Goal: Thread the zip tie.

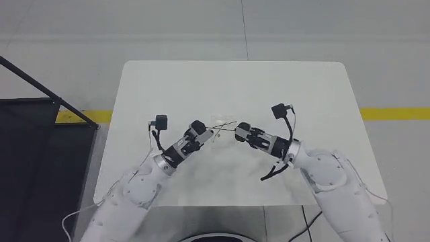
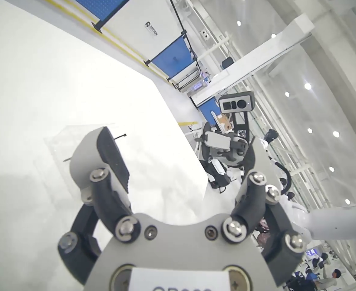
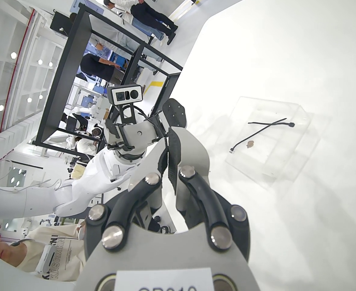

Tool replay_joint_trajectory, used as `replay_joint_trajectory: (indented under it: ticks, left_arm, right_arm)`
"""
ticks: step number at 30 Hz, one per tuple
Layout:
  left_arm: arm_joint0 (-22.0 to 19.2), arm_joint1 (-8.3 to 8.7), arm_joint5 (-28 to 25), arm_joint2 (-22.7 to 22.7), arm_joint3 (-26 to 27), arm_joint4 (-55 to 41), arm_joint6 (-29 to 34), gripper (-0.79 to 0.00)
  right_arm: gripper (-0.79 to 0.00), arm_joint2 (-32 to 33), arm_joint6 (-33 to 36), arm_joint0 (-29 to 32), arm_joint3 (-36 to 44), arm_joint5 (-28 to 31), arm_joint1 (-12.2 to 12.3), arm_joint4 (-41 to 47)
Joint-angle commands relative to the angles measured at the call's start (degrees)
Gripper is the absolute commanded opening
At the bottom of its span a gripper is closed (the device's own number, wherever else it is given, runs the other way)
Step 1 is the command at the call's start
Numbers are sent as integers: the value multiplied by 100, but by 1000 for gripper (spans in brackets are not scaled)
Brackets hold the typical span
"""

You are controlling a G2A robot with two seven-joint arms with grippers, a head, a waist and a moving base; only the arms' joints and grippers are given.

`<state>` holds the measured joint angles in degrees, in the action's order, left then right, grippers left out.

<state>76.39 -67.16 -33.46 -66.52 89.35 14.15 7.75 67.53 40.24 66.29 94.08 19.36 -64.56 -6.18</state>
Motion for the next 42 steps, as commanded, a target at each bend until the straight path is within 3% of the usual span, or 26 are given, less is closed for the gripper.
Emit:
replay_joint_trajectory:
  ticks: [1,15,18,24,33,37,42]
  left_arm:
    - [2,2,0,-9,3,-16,8,0]
    - [5,0,24,-10,7,-13,-8,0]
    - [24,-42,193,83,67,163,-278,0]
    - [-116,-133,228,354,-119,167,-394,-62]
    - [-176,-178,-67,370,-300,-152,-279,-77]
    - [-195,-188,-184,357,-372,-324,-148,-157]
    - [-195,-171,-297,212,-420,-317,-30,-120]
  right_arm:
    - [-785,1,-4,0,-1,-1,0,0]
    - [-785,-16,-112,44,57,-79,-8,45]
    - [-785,-12,-105,25,63,-168,-10,106]
    - [-785,-23,-126,-12,52,-347,-13,44]
    - [-785,-52,-17,-58,116,-477,-3,-187]
    - [-785,-82,14,-96,149,-553,-3,-314]
    - [-785,-71,187,-137,177,-462,19,-505]
